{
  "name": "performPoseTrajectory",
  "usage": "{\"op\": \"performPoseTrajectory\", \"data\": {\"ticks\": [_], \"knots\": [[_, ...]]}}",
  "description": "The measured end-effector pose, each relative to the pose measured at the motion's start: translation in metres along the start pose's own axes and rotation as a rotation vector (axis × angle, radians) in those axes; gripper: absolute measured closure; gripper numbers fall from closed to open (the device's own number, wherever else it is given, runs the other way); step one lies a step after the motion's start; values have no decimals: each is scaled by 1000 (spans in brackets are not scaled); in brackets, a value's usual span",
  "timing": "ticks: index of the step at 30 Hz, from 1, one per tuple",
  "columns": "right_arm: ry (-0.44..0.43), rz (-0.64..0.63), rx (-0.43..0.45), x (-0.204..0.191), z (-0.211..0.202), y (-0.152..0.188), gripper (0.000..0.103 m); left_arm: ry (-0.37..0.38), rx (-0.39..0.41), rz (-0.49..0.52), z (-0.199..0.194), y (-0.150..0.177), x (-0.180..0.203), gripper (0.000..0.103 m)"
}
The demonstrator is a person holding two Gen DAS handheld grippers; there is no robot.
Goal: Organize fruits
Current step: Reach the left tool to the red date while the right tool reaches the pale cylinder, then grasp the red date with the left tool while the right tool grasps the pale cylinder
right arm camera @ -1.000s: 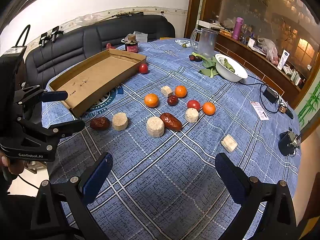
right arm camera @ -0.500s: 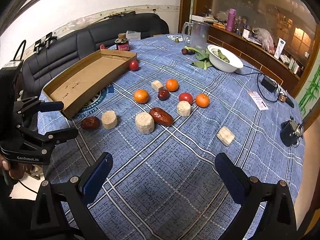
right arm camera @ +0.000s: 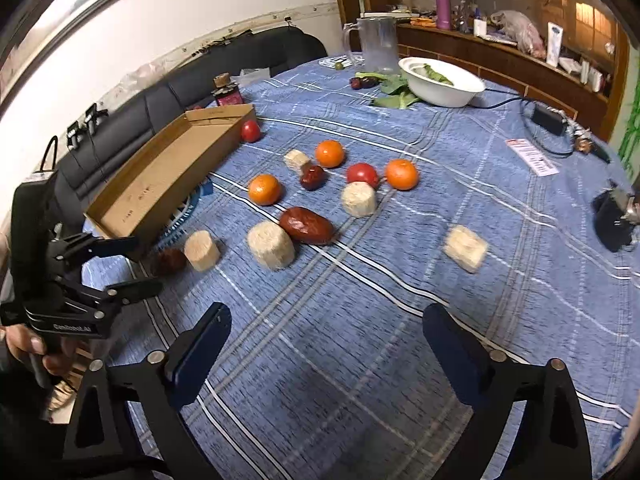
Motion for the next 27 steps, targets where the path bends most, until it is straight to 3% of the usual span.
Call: {"op": "performPoseTrajectory", "data": {"ticks": [4, 8, 12, 15, 17, 19, 20, 27], "knots": [[-43, -16, -72, -25, 22, 1, 25, -1, 6, 32, 4, -5, 2, 18], [-35, -48, -106, -41, 45, 0, 29, -5, 11, 105, 10, -8, 5, 18], [-31, -35, -158, -44, 64, 2, 41, 40, -37, 164, 24, -3, 9, 35], [-3, -34, -149, -41, 74, -2, 47, 49, -30, 207, 28, -4, 13, 37], [6, -28, -147, -40, 77, -6, 50, 76, -25, 206, 28, -7, 15, 53], [15, -24, -141, -40, 80, -9, 63, 76, -18, 203, 28, -9, 16, 71], [20, -23, -139, -40, 81, -10, 66, 78, -16, 202, 27, -10, 17, 74], [17, 2, -117, -39, 68, -6, 66, 90, 7, 148, 17, -9, 17, 74]]}}
Point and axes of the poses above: each gripper's, at about its wrist camera, not at the fingertips, and z roughly the way its jaws point, x to its right, y to its underside, the point moved 9 cm from there along z, roughly the way its jaws point, and after that the axes turned 4 degrees about z, right-handed, at the moved point
